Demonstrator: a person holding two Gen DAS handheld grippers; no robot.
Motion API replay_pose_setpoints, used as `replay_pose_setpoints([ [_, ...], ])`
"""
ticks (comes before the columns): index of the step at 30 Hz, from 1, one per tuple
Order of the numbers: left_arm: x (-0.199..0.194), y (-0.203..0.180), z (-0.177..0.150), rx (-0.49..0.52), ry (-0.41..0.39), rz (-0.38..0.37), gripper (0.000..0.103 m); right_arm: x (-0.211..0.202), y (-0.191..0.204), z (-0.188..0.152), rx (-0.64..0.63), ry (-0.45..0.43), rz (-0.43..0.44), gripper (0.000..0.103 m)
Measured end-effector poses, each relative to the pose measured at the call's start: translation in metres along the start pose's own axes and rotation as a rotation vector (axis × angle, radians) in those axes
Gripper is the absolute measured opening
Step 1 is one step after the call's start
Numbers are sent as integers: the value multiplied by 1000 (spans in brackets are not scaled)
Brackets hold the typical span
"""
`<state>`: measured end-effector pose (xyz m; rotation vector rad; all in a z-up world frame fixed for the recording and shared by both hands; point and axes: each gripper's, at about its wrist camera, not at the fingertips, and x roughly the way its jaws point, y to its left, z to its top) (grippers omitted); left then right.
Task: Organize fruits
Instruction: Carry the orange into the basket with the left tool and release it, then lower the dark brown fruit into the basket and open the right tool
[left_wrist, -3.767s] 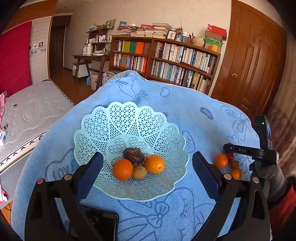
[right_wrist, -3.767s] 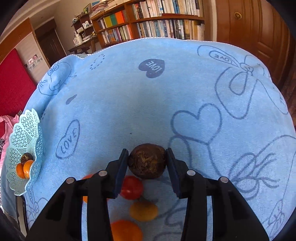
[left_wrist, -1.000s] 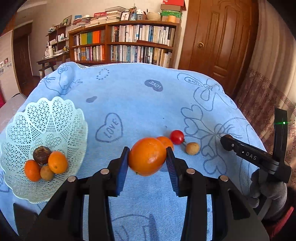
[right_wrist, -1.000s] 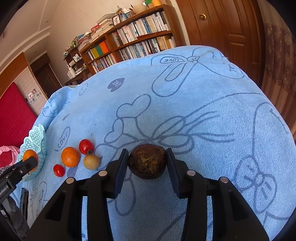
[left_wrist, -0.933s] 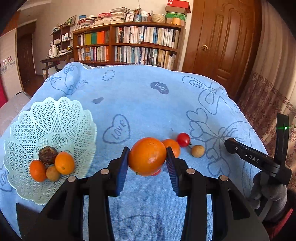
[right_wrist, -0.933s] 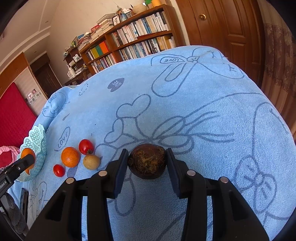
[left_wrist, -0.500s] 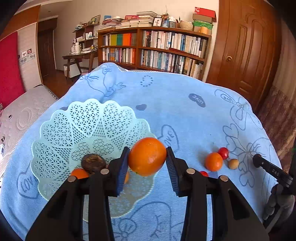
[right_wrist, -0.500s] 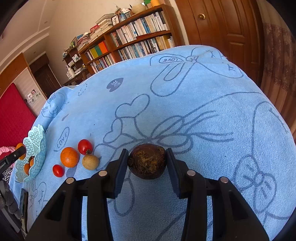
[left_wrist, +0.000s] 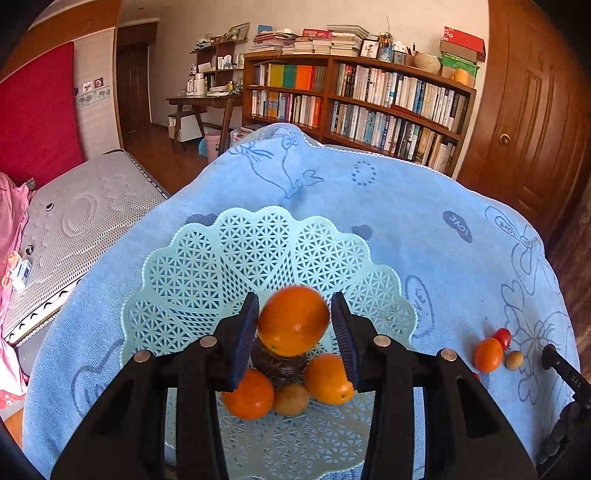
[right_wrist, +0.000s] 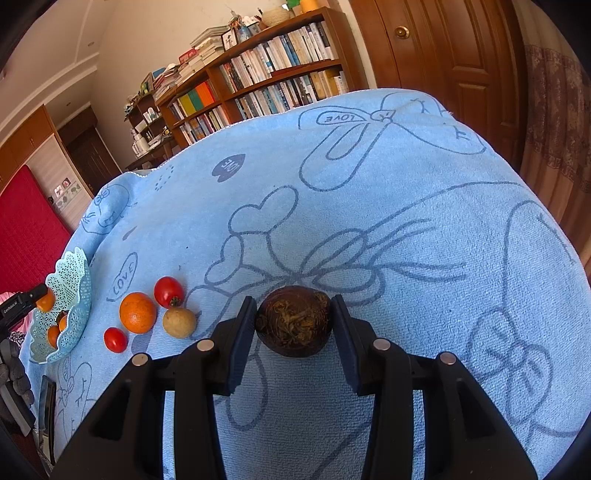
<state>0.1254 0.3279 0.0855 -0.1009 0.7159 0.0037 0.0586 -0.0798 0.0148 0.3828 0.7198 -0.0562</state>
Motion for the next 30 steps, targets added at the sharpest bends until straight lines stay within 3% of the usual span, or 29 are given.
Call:
replay_pose_setpoints([
  [2,-3,6,2,-21,-16,14,65,0,0,0,0,0,0,42],
  [3,-6,9,2,-31,-29,21,68,0,0,0,-1,0,0,42],
  [10,-21,20,-2,-69,-42,28,69,-1,-2,-1,1,-12,4,42],
  [12,-27,24,-5,-78,-49,26,79,-2,-2,-2,0,-19,6,42],
  [19,-46,41,-12,-113,-80,24,90,-7,6,1,2,-19,42,42],
  [30,-56,62,-14,-139,-105,15,93,-15,78,10,-97,-5,151,42],
])
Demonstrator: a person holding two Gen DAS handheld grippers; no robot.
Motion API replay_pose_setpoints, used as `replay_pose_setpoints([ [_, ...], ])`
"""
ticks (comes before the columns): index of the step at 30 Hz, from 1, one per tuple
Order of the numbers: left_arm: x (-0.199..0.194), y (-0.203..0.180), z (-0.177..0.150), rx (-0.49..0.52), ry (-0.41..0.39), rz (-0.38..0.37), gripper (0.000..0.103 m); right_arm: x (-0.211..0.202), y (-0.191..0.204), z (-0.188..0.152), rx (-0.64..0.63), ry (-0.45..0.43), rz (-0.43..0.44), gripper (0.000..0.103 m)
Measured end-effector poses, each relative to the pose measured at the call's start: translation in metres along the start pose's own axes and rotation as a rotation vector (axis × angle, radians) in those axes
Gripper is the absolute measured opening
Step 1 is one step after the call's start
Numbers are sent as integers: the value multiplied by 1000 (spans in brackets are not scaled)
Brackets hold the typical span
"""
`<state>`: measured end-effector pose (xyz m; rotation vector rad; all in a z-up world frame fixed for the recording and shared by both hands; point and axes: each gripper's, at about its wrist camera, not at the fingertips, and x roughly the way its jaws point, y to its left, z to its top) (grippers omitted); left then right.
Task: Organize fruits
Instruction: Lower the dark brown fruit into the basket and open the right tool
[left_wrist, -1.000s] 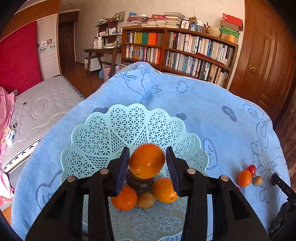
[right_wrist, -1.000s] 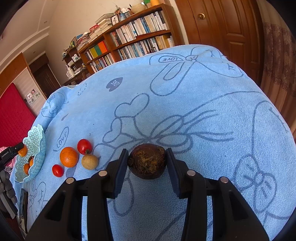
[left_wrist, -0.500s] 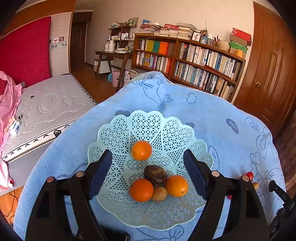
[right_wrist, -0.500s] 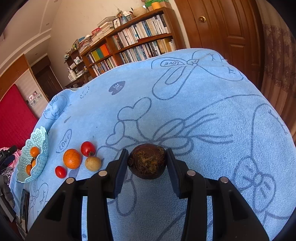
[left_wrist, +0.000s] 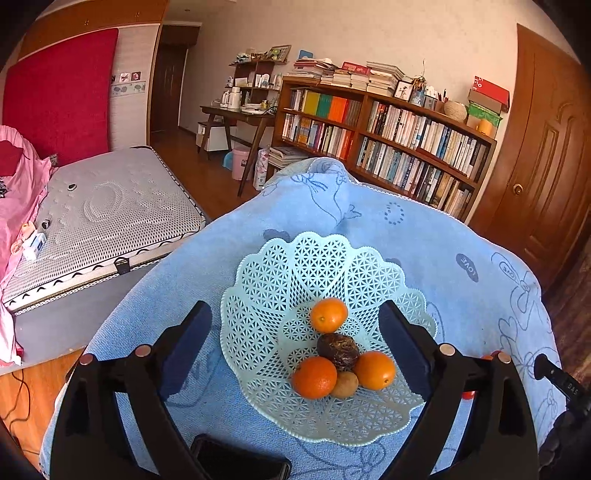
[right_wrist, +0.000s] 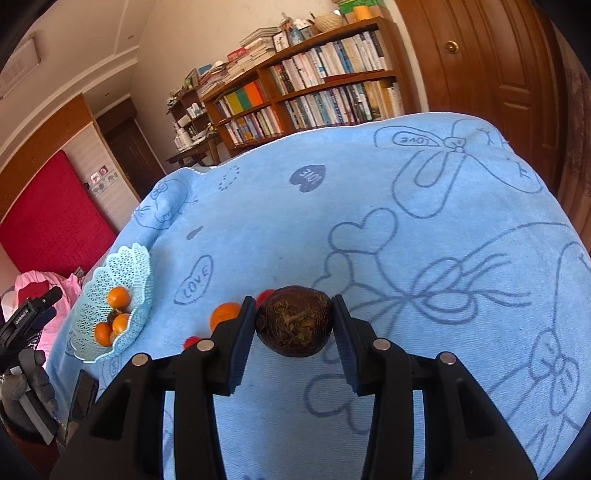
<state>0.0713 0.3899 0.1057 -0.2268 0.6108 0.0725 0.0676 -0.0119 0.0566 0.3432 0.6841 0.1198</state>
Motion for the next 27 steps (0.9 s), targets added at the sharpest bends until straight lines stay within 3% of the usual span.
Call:
replay_pose_setpoints([
  [8,-12,8,2,-3,-24,-30,95,25,90,9,-94,44,153,42],
  [16,-15,12,2,5,-16,-65,96,56,167,12,-180,79,222,42],
  [22,-17,18,5,-17,-23,-76,99,83,195,11,-190,112,243,42],
  [27,-14,23,6,-38,-14,-76,99,79,195,8,-196,97,243,43],
])
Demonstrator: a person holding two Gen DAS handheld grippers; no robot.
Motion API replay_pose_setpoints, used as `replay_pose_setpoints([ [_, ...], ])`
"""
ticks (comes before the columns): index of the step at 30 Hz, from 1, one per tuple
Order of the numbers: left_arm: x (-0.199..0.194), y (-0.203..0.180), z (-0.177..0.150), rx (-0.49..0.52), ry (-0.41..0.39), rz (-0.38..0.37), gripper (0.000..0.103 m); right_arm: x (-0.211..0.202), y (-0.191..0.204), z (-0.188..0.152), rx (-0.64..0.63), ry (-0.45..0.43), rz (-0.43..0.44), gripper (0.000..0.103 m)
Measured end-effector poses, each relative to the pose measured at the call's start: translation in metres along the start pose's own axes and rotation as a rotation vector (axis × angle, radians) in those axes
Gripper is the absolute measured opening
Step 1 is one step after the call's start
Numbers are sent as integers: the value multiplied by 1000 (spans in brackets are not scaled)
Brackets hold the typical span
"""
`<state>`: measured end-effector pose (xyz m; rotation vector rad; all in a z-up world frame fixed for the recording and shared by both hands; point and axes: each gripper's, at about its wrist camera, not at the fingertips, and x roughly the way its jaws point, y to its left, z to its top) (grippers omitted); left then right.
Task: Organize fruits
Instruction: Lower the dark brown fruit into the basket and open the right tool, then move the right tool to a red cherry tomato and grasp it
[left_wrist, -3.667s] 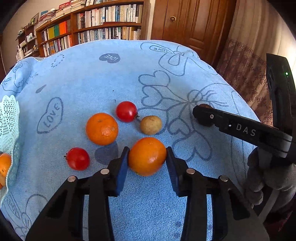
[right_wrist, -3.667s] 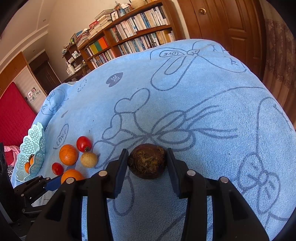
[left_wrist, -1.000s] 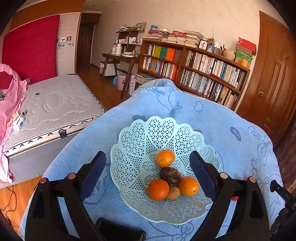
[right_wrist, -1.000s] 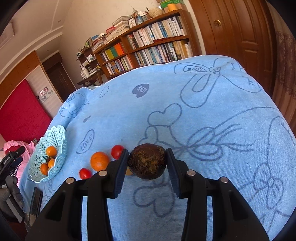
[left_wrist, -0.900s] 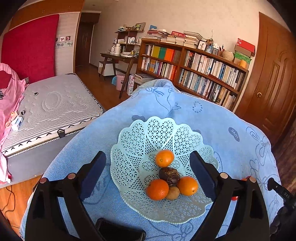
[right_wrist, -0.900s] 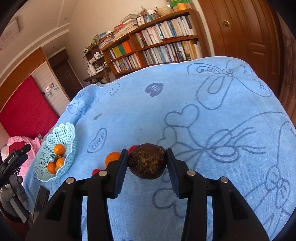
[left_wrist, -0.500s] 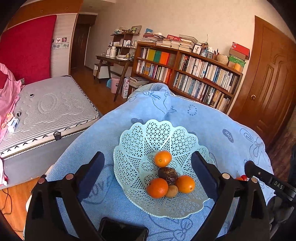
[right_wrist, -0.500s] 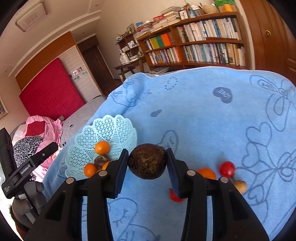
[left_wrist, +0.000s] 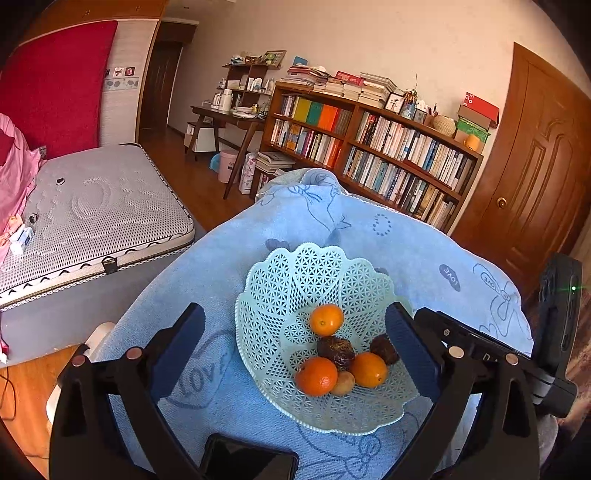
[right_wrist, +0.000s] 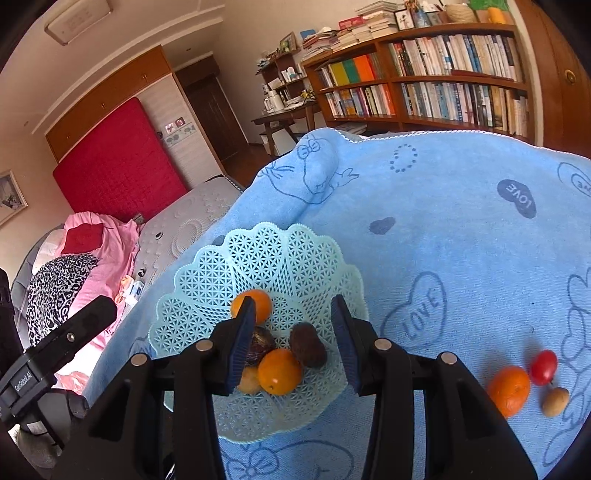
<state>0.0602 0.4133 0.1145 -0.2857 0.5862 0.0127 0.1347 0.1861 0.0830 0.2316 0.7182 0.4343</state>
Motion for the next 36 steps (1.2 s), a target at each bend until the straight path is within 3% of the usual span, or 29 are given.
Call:
replay_pose_setpoints([
  [6,4,-7,-5,18,10,-2,99,-26,-29,-10,4,-29,-80,43],
  [18,7,-41,-20,104,35,-36,99,-82,-135,-37,138,-42,-279,44],
  [28,7,-68,-35,152,60,-76,99,-77,-163,-43,153,4,-314,44],
  [36,6,-78,-41,173,76,-98,99,-47,-172,-35,186,64,-271,44],
])
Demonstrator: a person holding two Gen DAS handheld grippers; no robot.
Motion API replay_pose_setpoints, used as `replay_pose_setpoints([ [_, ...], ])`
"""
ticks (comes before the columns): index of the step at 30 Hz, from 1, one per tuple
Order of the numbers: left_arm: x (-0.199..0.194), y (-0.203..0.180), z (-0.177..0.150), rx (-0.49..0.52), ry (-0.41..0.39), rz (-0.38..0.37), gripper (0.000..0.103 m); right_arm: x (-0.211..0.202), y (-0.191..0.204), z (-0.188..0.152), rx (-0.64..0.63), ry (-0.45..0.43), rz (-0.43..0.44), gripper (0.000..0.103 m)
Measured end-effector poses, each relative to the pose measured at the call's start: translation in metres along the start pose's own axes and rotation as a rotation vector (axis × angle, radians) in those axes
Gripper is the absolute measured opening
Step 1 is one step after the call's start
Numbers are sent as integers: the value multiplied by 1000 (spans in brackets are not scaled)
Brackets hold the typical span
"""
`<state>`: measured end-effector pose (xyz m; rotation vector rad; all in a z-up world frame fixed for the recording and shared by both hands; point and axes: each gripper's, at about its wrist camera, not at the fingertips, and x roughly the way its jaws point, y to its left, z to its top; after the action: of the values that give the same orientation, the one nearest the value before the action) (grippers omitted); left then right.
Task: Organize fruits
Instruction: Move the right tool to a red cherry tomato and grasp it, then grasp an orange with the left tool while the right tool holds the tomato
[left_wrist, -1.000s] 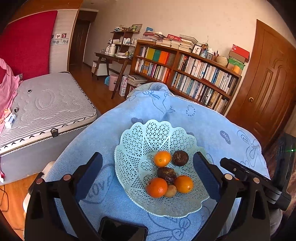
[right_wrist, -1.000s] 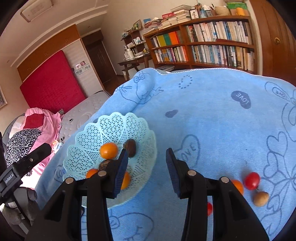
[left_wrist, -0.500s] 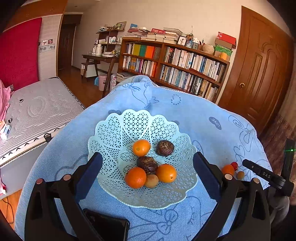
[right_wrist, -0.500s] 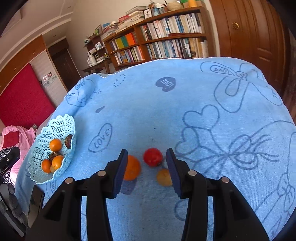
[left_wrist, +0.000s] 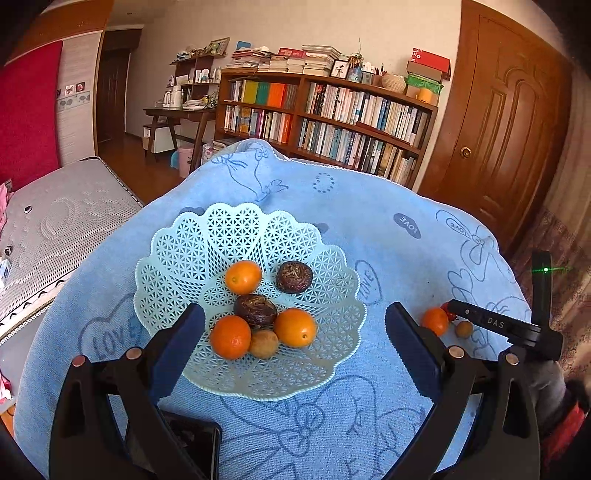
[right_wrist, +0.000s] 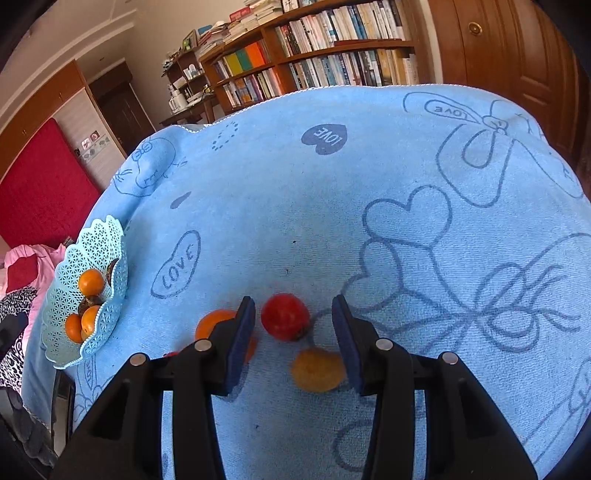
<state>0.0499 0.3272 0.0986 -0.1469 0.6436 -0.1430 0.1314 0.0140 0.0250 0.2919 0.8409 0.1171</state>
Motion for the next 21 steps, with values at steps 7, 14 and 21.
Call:
replay_pose_setpoints([
  [7,5,-14,-3,22,21,-26,99,17,5,1,-20,25,-11,44],
  [14,13,-40,-7,69,46,-56,99,-1,-2,-1,-23,-7,-2,30],
  [21,30,-80,-14,145,73,-92,99,-45,-28,-6,-1,-100,-33,30],
])
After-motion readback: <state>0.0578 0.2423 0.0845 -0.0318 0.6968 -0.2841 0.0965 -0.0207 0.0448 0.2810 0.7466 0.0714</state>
